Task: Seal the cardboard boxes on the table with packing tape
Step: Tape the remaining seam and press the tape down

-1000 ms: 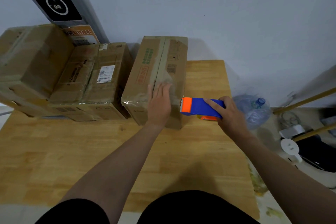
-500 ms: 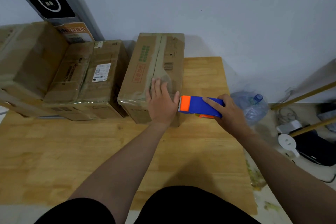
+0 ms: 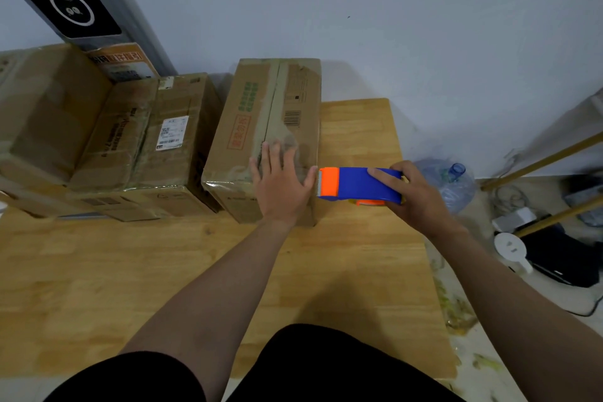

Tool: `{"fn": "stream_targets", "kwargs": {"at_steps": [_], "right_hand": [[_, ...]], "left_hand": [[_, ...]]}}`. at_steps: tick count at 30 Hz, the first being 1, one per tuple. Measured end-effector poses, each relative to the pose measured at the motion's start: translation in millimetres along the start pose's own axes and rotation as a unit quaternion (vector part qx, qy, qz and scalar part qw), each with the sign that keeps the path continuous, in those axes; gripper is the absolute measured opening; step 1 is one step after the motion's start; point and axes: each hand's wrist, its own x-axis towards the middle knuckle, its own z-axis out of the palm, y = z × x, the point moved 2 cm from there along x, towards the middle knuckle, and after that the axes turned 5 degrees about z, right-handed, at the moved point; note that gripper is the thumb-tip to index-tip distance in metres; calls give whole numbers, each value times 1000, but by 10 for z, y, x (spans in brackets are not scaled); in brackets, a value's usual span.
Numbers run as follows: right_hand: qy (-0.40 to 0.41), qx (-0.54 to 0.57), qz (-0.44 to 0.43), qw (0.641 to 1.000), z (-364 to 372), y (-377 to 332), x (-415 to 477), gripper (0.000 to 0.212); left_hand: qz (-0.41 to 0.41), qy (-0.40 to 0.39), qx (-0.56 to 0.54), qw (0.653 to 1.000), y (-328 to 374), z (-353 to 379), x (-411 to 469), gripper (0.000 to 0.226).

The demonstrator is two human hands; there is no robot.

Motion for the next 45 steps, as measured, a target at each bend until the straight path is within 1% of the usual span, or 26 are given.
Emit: {"fn": "stream_targets", "kwargs": {"at_steps": [5, 8, 12, 15, 17, 20, 24, 28, 30, 31, 33, 36, 38, 40, 45], "right_hand": [[16, -16, -21, 1000, -50, -7, 28, 82], [37, -6, 6, 999, -59, 121, -55, 77], [51, -13, 58, 997, -111, 405, -322, 83], [60, -30, 66, 995, -105, 385, -365, 85], [69, -49, 56, 995, -94, 280, -315, 82], [32, -79, 87, 992, -26, 168, -228, 72], [-26, -101, 118, 988, 147, 53, -269, 73], [-46, -130, 155, 978, 235, -170, -182, 67], [-101, -181, 168, 964, 273, -189, -140, 61], [-130, -186, 185, 956, 288, -143, -167, 56], [-165, -147, 246, 944, 303, 47, -301, 49], [-192, -78, 318, 925, 382, 259, -450, 57], [-210, -36, 345, 914, 474, 244, -408, 61], [-223, 4, 365, 904, 577, 175, -321, 58], [-274, 86, 421, 861, 868, 58, -245, 59]], "left_hand": [[7, 0, 3, 1000, -7, 4, -5, 57], [6, -16, 7, 1000, -20, -14, 16, 51], [5, -22, 6, 1000, 6, -25, 10, 50], [8, -25, 5, 1000, 8, -24, 9, 52], [3, -26, 5, 1000, 1, -27, 13, 54], [1, -28, 7, 1000, 5, -20, 18, 55], [4, -36, 4, 999, 10, -33, 11, 55], [8, -36, 8, 999, 17, -41, 4, 56], [4, -40, 9, 999, 1, -49, 12, 56], [4, -45, 8, 999, -10, -47, 22, 55], [6, -47, 5, 999, -17, -30, 24, 54], [9, -34, 9, 999, -9, -12, 23, 52], [15, -40, 15, 999, -15, 9, 19, 52], [17, -57, 23, 998, -21, 2, 36, 54], [4, -101, 9, 995, -14, -42, 55, 59]]}}
